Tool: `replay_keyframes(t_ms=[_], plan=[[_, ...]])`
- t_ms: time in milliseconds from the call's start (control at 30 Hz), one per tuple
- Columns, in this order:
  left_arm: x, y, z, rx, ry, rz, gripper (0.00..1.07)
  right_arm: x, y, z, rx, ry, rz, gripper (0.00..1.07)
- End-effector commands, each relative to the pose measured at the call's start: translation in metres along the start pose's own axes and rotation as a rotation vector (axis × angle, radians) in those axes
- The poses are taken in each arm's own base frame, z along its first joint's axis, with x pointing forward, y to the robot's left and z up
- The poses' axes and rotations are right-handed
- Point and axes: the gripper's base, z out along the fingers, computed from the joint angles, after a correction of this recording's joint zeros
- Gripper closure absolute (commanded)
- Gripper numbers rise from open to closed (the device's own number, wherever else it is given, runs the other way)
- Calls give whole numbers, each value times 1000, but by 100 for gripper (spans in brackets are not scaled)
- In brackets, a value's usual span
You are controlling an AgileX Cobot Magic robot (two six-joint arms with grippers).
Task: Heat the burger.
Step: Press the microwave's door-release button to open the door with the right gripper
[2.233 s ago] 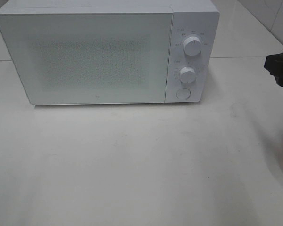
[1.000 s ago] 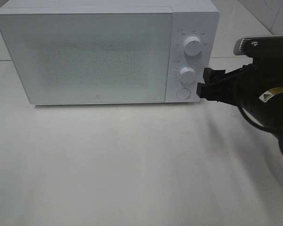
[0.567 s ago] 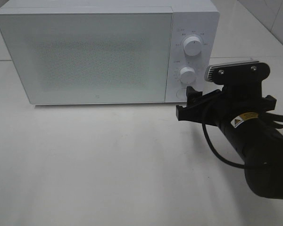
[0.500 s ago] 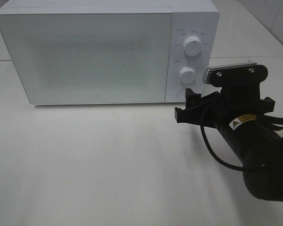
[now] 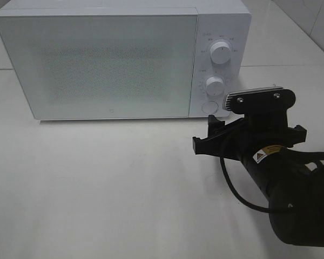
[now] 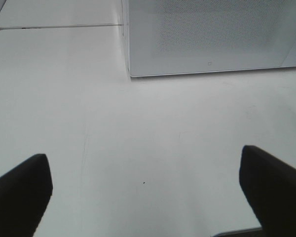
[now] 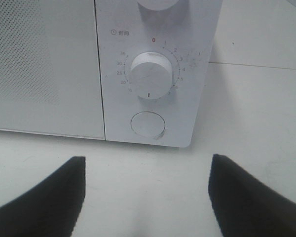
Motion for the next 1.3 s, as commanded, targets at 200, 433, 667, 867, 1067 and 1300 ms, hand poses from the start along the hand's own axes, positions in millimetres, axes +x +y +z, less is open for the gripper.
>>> replay_keyframes(t_ms=[200, 433, 667, 867, 1067, 1300], plan=[[1, -1, -3, -1, -31, 0, 9, -8, -1, -1, -5, -92, 474, 48], [1, -1, -3, -1, -31, 0, 9, -6, -1, -1, -20, -65, 899, 65], [1, -1, -3, -1, -31, 0, 9, 0, 1, -1, -6, 2, 1242, 91], [1, -1, -3, -1, -31, 0, 9, 3, 3, -1, 6, 47, 1433, 107], [1, -1, -3, -1, -31, 0, 9, 3, 3, -1, 5, 45, 1562, 107], [1, -1, -3, -1, -31, 0, 9, 4, 3, 0, 5, 48, 1561, 107]])
